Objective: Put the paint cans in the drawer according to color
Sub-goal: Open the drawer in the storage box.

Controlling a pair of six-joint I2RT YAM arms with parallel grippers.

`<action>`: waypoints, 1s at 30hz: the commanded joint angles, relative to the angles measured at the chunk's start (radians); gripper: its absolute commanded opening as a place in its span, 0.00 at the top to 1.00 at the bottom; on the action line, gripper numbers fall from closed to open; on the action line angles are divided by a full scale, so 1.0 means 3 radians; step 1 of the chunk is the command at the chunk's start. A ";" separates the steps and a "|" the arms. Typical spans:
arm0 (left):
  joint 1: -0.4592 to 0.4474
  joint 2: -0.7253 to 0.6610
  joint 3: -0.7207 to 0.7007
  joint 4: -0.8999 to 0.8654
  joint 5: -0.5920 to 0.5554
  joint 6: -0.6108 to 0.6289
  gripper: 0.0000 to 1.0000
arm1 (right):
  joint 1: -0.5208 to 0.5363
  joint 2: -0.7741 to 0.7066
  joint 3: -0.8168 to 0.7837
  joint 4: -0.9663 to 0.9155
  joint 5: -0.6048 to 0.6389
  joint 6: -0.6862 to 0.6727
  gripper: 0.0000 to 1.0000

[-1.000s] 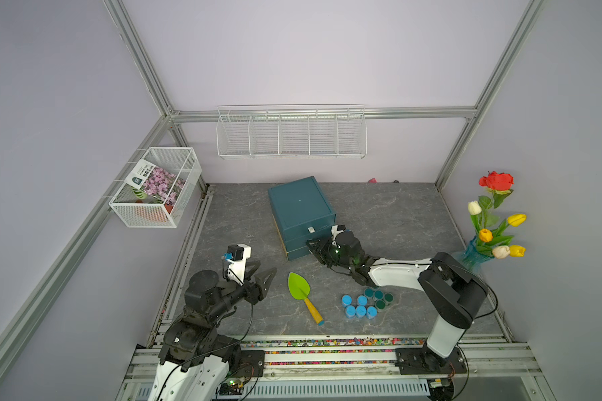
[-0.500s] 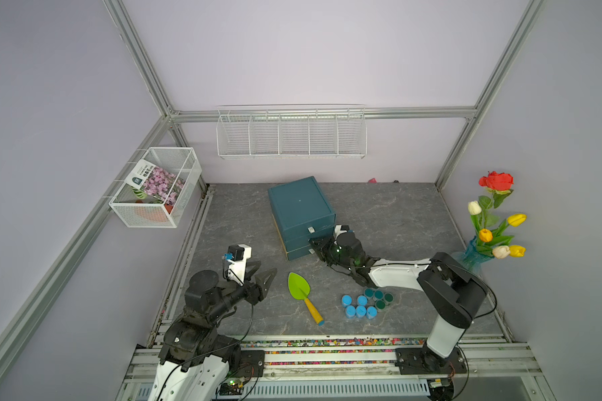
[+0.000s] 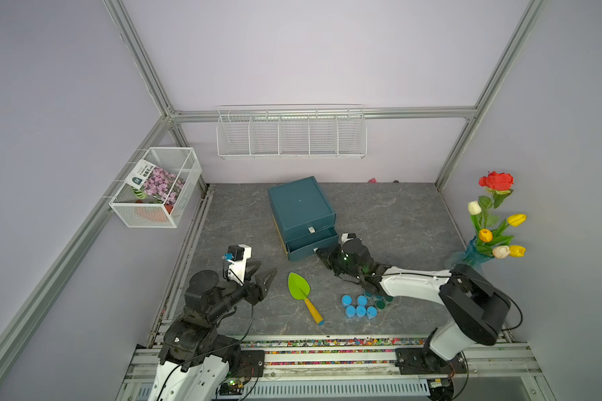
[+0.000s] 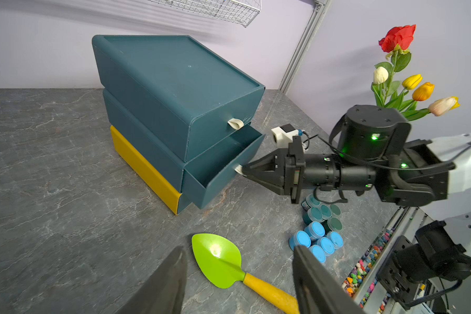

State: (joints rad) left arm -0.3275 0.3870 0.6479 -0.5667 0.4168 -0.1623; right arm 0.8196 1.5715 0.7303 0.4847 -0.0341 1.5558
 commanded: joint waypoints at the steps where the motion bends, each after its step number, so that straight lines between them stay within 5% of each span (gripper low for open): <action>1: -0.0008 -0.0002 -0.0031 0.0002 0.0029 0.0047 0.35 | 0.0078 -0.0320 -0.0157 -0.0513 0.0000 -0.0002 1.00; 30: -0.0009 -0.0053 -0.0033 0.0002 0.0097 0.0058 0.35 | 0.0513 -0.0998 -0.0400 -0.1165 0.0342 0.0117 1.00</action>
State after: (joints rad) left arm -0.3275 0.3820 0.6479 -0.5667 0.4282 -0.1593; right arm 0.9630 1.2858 0.6270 0.1593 0.0494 1.5803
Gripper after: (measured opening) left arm 0.649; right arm 0.060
